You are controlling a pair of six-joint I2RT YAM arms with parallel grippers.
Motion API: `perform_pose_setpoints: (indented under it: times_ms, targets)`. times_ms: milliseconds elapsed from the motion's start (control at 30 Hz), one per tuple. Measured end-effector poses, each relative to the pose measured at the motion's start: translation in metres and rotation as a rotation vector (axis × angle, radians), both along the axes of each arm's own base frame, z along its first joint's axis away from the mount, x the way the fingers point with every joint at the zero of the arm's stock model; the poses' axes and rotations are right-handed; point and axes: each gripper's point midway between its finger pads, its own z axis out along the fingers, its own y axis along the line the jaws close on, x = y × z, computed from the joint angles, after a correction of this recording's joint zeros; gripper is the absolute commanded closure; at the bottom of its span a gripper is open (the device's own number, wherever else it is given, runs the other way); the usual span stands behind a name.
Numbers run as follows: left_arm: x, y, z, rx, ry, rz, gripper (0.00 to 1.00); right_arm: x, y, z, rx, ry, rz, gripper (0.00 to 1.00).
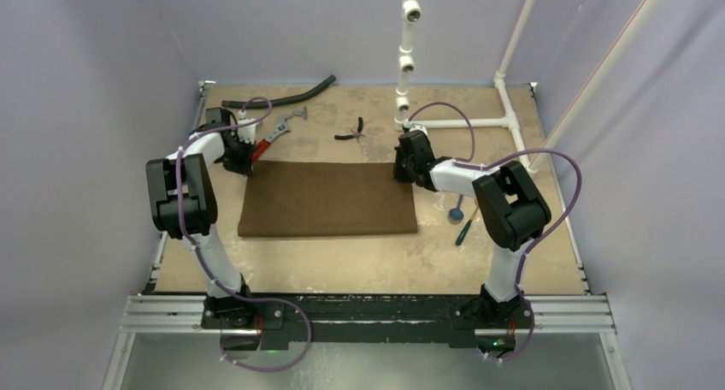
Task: Fold the napkin into a case and place the utensils inside
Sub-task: Smooth out the rectangle-folded napkin at the center of the board.
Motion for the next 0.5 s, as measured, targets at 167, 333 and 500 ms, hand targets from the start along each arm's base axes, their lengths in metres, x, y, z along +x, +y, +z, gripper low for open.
perform_pose_setpoints:
  times_ms: [167, 333, 500]
  targets:
    - [-0.001, -0.003, 0.001, -0.015, 0.001, -0.003, 1.00, 0.000, 0.000, 0.000, 0.000, 0.000, 0.000, 1.00]
    - [-0.001, -0.004, 0.009, -0.020, -0.009, 0.001, 1.00, 0.000, 0.000, 0.002, 0.003, -0.005, -0.001, 1.00]
    - [0.001, -0.004, 0.033, -0.011, -0.063, 0.001, 1.00, 0.001, 0.001, 0.009, 0.012, -0.016, -0.003, 1.00]
